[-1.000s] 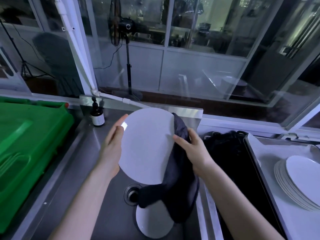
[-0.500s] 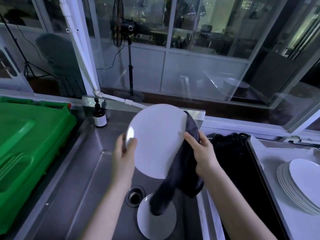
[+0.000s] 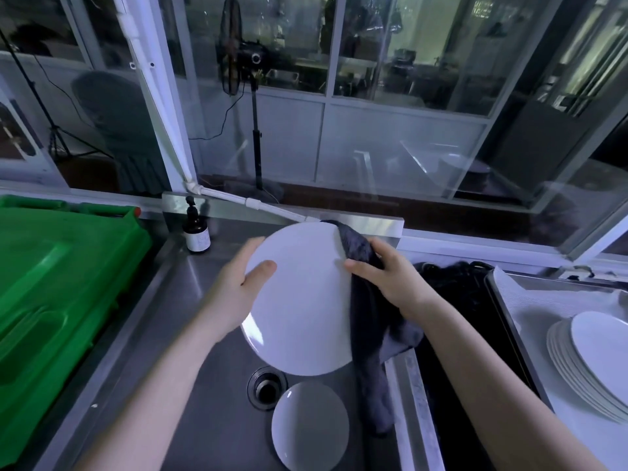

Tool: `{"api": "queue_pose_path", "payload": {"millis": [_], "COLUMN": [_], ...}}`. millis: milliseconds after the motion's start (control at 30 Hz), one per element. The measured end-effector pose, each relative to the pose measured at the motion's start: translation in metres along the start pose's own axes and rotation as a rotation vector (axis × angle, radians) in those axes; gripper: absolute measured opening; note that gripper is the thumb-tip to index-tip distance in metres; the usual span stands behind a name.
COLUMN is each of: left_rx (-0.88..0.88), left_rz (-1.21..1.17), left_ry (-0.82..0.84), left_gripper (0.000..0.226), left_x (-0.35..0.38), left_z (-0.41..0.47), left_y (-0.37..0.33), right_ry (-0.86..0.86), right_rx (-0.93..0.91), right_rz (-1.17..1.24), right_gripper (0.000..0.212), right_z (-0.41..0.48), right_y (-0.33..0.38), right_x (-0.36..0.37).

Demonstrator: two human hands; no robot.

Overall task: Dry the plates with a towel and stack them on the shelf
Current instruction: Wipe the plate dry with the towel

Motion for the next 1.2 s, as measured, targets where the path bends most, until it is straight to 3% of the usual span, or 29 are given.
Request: {"api": "queue_pose_path", "payload": {"millis": [67,167,267,367,500,600,700,767,833,900,1000,1100,1200], "left_rx": [0.037,-0.015,-0.111,-0.183,-0.174,-0.125,-0.024,0.034,0.034,-0.036,-0.09,-0.078,-0.105], "left_rz": [-0.006,-0.021,-0.128,-0.216,-0.114,-0.048,0.169,0.191,0.079,0.01,-0.069,-0.178,-0.196], "left_ry": [-0.025,-0.203,-0.453,-0.576,-0.389,-0.085,0.257,0.29,0.132,-0.174,-0.49,-0.575,-0.537], "left_gripper": [0.034,0.029,0.029,0.034,0.035,0.039,0.025,0.031,0.026,0.02,0.024,0.029,0.031], "left_x": [0.001,0.0,0.008,0.016,0.006,-0.008,-0.003,0.002,0.002,-0.005,0.011,0.038,0.037], "left_z": [0.004,0.0,-0.017,-0.03,-0.024,-0.009,0.006,0.014,0.012,-0.001,-0.034,-0.049,-0.043], "left_y": [-0.007,0.003,0.016,0.024,0.026,0.023,0.005,-0.006,-0.008,0.003,0.017,0.019,0.023], "right_ry": [0.017,-0.01,-0.15,-0.083,-0.057,0.022,0.11,0.14,0.107,0.045,-0.134,-0.186,-0.139], "right_rx": [0.011,0.028,0.053,0.206,0.212,0.112,0.012,0.008,-0.023,-0.039,0.049,0.19,0.209], "right_rz": [0.001,0.096,0.309,0.576,0.564,0.33,-0.064,-0.081,-0.051,0.043,0.402,0.65,0.669], "right_gripper": [0.018,0.02,0.017,0.015,0.019,0.02,0.022,0.02,0.013,0.012,0.015,0.021,0.023], "right_z": [0.005,0.005,-0.007,-0.02,-0.019,-0.012,-0.008,-0.006,-0.007,-0.01,-0.017,-0.026,-0.03], "right_y": [0.003,-0.002,-0.029,-0.063,-0.063,-0.037,-0.011,-0.006,-0.005,-0.01,-0.037,-0.069,-0.078], "right_x": [-0.001,0.001,0.016,0.043,0.035,0.019,0.019,0.021,0.018,0.014,0.014,0.032,0.039]}}
Point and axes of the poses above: each hand's wrist, its own z-axis towards the middle knuckle, its own x-axis out of the palm, y = z × x, the point moved 5 cm from there along z, towards the middle knuckle, and after that the axes turned 15 degrees about x, right-handed, at the moved point
